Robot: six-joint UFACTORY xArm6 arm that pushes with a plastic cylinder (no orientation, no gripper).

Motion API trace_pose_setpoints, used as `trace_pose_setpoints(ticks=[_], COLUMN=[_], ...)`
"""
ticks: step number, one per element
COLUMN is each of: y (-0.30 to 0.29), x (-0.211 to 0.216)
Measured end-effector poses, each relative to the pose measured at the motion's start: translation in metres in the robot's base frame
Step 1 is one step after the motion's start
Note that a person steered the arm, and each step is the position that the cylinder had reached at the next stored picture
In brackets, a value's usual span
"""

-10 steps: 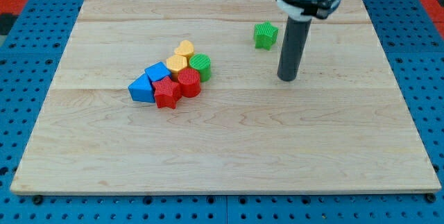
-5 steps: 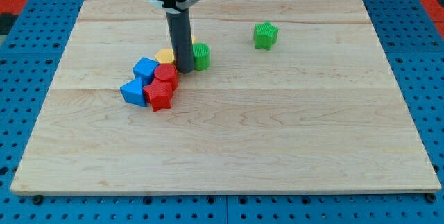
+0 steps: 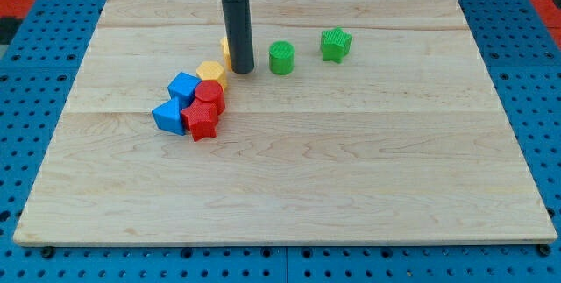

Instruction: Move the green circle below the green star

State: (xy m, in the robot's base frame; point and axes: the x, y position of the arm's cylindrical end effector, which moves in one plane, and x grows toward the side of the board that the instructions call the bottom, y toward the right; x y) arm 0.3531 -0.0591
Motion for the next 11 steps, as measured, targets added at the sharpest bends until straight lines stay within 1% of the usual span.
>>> trace_pose_setpoints(ticks=[1, 2, 3, 5, 6, 7, 9, 10, 11], y=[0.004, 0.037, 0.071, 0.025, 0.023, 0.036, 0.105, 0.114, 0.114], x=[-0.033, -0.032, -0.016, -0.014, 0.012, 0.028, 0.022, 0.023, 0.054])
